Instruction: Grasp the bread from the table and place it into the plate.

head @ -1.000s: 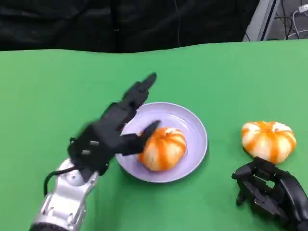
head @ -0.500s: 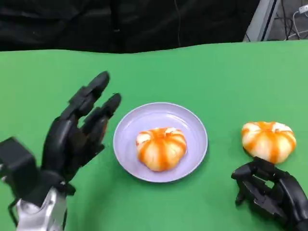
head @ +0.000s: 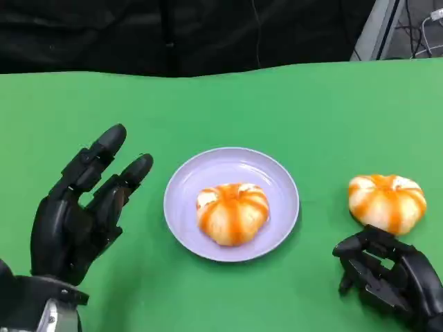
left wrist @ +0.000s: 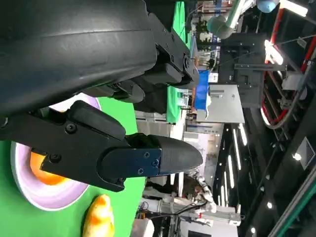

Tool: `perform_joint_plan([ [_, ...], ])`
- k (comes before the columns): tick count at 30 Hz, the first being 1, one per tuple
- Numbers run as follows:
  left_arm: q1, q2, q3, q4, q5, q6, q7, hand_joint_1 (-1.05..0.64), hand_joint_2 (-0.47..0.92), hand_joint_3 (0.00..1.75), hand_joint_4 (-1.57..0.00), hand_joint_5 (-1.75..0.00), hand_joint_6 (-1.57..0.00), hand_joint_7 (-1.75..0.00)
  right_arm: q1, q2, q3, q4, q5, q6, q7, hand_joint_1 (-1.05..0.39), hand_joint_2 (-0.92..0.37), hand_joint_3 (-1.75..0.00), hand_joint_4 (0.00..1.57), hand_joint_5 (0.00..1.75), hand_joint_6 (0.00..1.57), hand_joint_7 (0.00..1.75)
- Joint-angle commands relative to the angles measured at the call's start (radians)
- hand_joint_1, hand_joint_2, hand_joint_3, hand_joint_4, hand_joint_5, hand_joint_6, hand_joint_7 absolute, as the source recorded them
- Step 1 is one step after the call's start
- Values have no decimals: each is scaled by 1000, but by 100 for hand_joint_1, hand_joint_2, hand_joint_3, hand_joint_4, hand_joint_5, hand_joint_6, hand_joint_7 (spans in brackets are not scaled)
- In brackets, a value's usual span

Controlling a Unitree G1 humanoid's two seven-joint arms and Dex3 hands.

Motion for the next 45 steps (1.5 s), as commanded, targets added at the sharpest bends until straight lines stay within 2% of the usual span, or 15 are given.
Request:
perform_joint_plan([
  [1,0,3,12,5,-4,-15,-9,-69,92,46,-56,-4,-45,-3,2,-19,-11,12,5,-3,0,-23,-92,-49,61,175,73,110],
  [12,-1,2,13,5,-3,-15,-10,-69,92,46,-57,-3,-45,-2,1,-19,-11,12,5,-3,0,-23,-92,-49,61,175,73,110],
  [16,83,5,106,74,-122,-81,-123,-61,92,39,-63,-3,-53,-3,0,-35,-22,12,18,0,22,-23,-92,-49,60,175,72,111],
  [23,132,36,205,239,-171,-139,-249,-56,92,39,-66,-3,-57,-3,-13,-40,-30,31,13,4,29,-24,-92,-48,59,174,73,110],
  [40,93,44,257,320,-162,-162,-269,-57,92,36,-69,-2,-60,-2,-17,-36,-40,40,16,-6,42,-23,-92,-49,62,175,73,110],
  [42,89,41,256,323,-155,-165,-258,-54,92,32,-71,-2,-62,-2,-19,-37,-41,44,13,-6,41,-23,-92,-49,62,175,74,109],
  [43,87,41,255,327,-145,-172,-248,-44,92,31,-72,-2,-63,-2,-19,-38,-41,44,12,-6,40,-23,-92,-49,62,175,74,109],
  [44,84,41,254,331,-137,-178,-242,-27,92,32,-73,-2,-64,-2,-19,-38,-41,44,12,-5,40,-23,-92,-49,62,175,74,109],
  [45,83,41,254,333,-132,-182,-238,-21,92,33,-74,-2,-64,-2,-19,-38,-41,44,12,-5,39,-23,-92,-49,62,175,74,109],
])
